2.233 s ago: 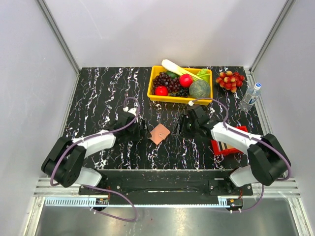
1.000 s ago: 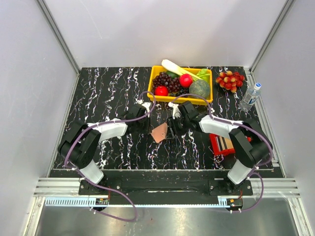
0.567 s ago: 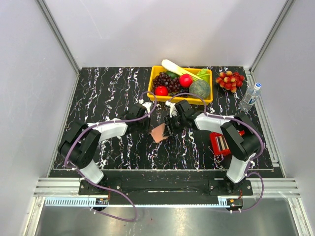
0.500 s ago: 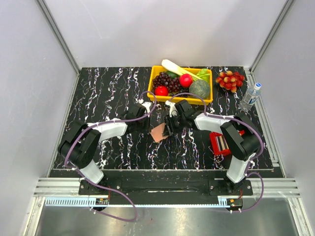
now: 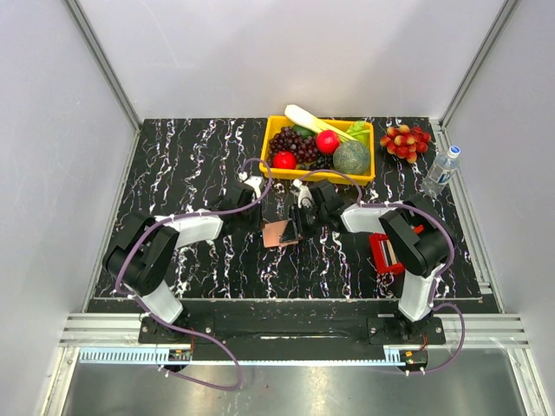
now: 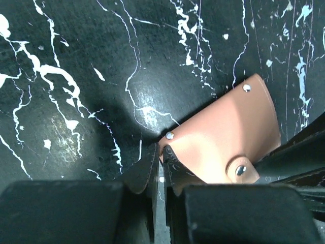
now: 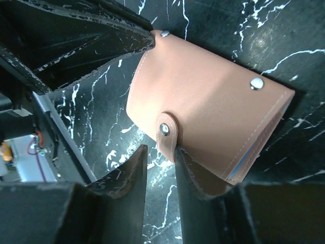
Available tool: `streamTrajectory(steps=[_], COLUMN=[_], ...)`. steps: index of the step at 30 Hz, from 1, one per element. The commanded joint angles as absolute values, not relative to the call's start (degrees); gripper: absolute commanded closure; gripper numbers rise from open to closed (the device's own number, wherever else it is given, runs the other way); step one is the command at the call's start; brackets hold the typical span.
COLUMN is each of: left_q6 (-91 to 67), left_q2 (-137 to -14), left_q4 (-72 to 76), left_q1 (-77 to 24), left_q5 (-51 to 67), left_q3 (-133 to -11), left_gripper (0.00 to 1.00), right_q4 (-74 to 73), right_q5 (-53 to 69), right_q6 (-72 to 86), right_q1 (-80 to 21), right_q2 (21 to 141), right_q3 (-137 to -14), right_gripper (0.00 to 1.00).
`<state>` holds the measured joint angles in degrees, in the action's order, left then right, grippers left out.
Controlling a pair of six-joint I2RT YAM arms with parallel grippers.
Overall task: Put the credit cards into the card holder
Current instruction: Open the card holder at the center of the board.
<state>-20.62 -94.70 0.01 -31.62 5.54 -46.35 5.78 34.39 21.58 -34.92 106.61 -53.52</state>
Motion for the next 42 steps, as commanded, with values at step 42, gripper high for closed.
streamTrajectory(steps=[42], left_q6=[-38.1], left_q2=[-98.3], left_q4=[0.1], left_q1=[-33.4], left_q5=[0.3], left_q3=[-43.9], left_gripper=[1.0], right_q4=[60.2], right_q5=[26.4], right_q6=[6.2], right_q1=[-48.1], right_q2=[97.8], right_q3=[-26.5], right_gripper=[1.0])
